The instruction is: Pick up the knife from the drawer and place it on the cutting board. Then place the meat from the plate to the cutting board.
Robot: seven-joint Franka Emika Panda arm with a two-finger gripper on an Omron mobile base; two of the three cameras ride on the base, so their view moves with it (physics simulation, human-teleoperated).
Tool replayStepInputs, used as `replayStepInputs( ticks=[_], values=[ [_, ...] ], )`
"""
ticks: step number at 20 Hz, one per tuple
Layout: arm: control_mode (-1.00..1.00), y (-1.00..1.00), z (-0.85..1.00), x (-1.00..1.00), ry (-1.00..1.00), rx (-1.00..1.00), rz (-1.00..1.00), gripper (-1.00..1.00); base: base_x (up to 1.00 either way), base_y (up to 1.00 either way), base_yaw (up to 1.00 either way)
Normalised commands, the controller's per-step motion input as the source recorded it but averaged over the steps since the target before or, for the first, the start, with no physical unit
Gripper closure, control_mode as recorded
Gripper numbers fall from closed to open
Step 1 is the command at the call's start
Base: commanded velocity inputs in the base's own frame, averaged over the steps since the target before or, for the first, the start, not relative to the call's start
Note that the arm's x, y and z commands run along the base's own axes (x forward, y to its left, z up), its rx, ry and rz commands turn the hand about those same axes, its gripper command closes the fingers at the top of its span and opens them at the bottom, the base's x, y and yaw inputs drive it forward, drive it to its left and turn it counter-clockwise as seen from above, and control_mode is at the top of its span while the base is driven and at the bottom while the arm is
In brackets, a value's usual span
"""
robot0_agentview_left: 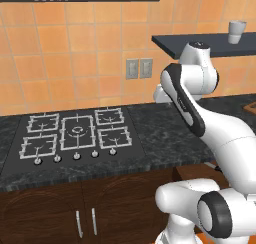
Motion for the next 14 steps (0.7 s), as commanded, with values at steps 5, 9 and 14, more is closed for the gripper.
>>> replayStepInputs(
  ticks=[5, 9, 14],
  values=[
    [-1.0, -0.01, -0.13, -0.13, 0.07, 0.0, -0.05, -1.0, 0.0, 0.0, 0.0],
    [-1.0, -0.21, -0.33, -0.44, 0.16, 0.04, -0.27, -1.0, 0.0, 0.0, 0.0],
    [-1.0, -0.05, -0.02, -0.03, 0.04, 0.01, -0.04, -1.0, 0.0, 0.0, 0.0]
  ],
)
